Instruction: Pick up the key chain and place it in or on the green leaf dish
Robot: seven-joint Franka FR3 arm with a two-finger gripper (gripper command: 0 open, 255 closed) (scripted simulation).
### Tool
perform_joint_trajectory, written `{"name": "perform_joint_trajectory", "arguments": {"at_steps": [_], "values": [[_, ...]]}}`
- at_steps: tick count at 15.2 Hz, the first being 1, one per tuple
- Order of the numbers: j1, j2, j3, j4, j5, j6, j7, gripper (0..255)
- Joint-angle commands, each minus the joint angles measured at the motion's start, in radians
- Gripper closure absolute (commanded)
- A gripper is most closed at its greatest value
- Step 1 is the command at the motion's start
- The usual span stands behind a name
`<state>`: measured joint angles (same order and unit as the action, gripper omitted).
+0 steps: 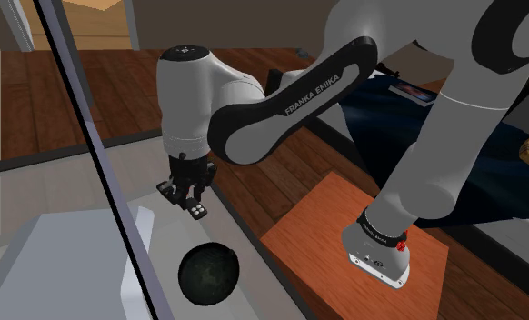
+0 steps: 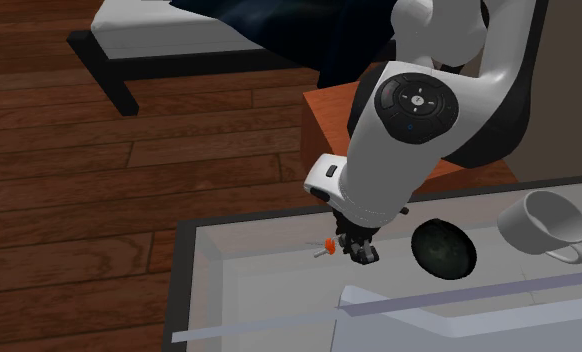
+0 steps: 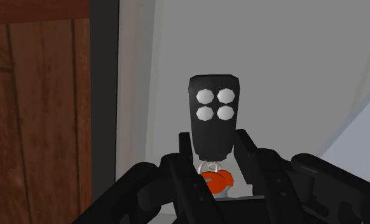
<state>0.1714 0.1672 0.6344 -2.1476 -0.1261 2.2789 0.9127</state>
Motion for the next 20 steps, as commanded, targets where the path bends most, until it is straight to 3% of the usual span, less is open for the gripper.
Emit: {"name": "perform_joint_trajectory", "arguments": {"at_steps": [1,20], "values": [[-0.002,-0.009,0.002,0.005,0.008,-0.012,-0.006,255],[-0.023,-0.146,0.013,0.135,0.115,-0.25,-0.08,255]]}}
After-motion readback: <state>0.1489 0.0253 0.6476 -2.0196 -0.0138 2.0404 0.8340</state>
